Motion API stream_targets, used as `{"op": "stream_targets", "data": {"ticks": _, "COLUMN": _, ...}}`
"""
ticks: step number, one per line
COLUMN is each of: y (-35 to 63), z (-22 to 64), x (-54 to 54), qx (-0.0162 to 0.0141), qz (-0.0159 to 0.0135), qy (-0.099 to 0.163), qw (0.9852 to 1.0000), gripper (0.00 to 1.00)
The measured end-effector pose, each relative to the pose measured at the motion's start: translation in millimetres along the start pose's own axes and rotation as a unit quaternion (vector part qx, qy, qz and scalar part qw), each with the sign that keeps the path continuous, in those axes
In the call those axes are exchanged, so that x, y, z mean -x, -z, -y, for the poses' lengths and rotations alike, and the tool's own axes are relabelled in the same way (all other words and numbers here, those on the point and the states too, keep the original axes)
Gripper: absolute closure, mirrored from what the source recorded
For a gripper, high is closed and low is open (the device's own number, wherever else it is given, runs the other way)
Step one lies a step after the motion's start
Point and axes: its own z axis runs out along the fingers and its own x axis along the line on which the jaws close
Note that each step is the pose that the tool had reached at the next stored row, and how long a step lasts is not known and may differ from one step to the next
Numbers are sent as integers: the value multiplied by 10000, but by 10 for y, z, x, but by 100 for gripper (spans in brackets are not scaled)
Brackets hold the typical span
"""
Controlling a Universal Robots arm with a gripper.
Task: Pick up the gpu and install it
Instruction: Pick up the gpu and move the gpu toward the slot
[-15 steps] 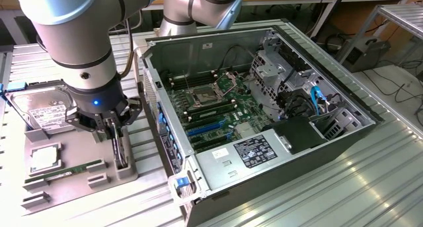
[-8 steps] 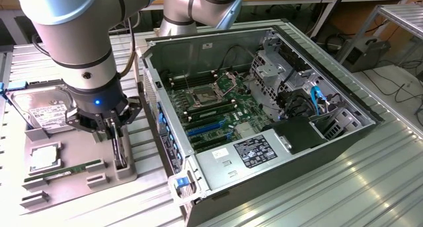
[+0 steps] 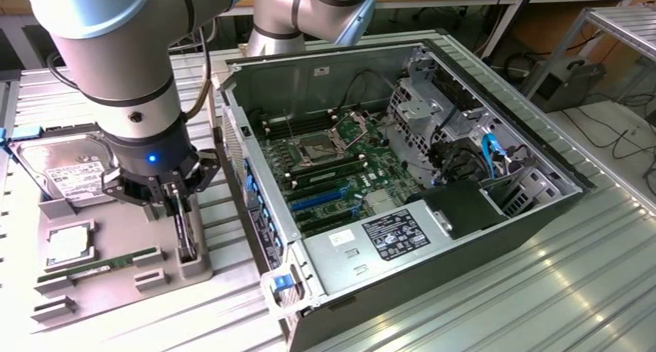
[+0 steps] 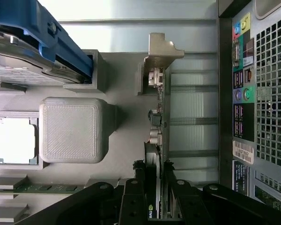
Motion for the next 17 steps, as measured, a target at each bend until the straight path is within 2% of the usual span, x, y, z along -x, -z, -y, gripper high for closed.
{"op": "stream_targets", "data": {"ticks": 4, "y": 10, "z": 0, "x": 0, "qx": 0, "qz": -1, "qy": 0, "qw": 10000, "gripper": 74}}
{"op": "stream_targets", "data": {"ticks": 9, "y": 85, "z": -3, "x": 1, "qx": 0, "qz": 0, "qy": 3, "qw": 10000, "gripper": 74}}
{"op": "stream_targets", "data": {"ticks": 13, "y": 200, "z": -7, "x": 3, "qx": 0, "qz": 0, "qy": 7, "qw": 10000, "gripper": 74}}
{"op": "stream_targets", "data": {"ticks": 17, "y": 370, "z": -13, "x": 6, "qx": 0, "qz": 0, "qy": 11, "qw": 10000, "gripper": 74}}
